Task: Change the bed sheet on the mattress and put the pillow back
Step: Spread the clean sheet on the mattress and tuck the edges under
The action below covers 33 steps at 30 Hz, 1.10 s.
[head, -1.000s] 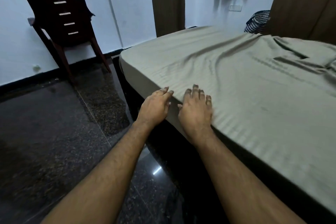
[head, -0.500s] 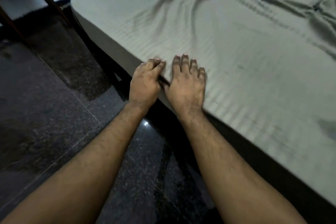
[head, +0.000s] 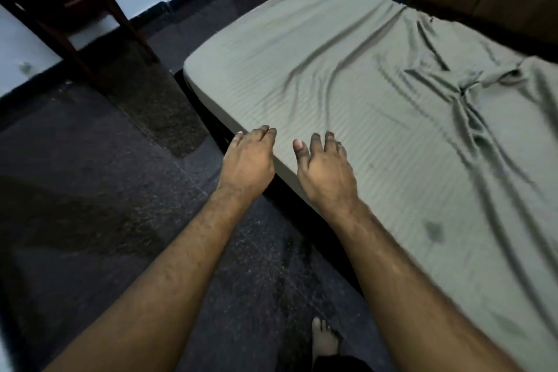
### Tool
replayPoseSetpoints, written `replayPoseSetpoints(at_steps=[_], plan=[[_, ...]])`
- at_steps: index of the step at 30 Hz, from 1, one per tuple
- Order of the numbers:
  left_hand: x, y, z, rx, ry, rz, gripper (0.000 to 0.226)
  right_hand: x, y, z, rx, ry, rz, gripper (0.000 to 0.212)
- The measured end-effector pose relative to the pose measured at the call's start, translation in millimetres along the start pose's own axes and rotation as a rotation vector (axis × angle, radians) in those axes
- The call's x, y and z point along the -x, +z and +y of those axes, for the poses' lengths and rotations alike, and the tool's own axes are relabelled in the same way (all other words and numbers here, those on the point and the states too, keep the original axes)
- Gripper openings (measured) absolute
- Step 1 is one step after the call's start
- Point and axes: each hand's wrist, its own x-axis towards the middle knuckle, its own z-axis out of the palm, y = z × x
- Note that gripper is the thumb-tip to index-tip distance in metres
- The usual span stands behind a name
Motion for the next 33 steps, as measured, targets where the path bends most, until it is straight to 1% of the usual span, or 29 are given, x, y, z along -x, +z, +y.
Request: replayPoseSetpoints(at_steps=[1,3,5,6,8,11,15,18,20,26,29,33], plan=[[14,-44,5,0.018,-0.022,-0.003,0.051,18,-36,-25,-0.019,0.010,-0.019,0.072],[29,-89,14,0.032,-0.032,0.007,0.051,32,-77,-56,-0.039,0.006,0.010,0.068],[43,-137,19,0.058,-0.060,0.033,0.046,42,-119,-90,-0.010,-0.030,0.024,0.068],[51,-159,20,0.085,-0.074,0.071,0.043,47,-138,-106,0.012,-0.060,0.036,0.068],[59,-190,19,0.161,-0.100,0.154,0.039,52,-166,-129,0.041,-0.114,0.070,0.067],[48,-213,9,0.202,-0.095,0.178,0.041,45,-184,-144,0.038,-0.176,0.111,0.064],[20,-230,-14,0.161,-0.081,0.193,0.045,4,-194,-153,0.011,-0.205,0.122,0.061],[-3,-243,-43,0.146,-0.123,0.139,0.045,-41,-201,-176,-0.004,-0.217,0.101,0.062],[-19,-251,-66,0.141,-0.153,0.131,0.047,-67,-204,-197,-0.046,-0.237,0.070,0.062],[-76,-280,-162,0.154,-0.298,0.215,0.046,-149,-190,-297,-0.027,-0.340,0.027,0.060],[-105,-283,-215,0.183,-0.317,0.246,0.046,-186,-171,-350,-0.013,-0.393,0.012,0.061],[-151,-286,-300,0.227,-0.307,0.260,0.047,-244,-136,-414,0.031,-0.401,0.002,0.060]])
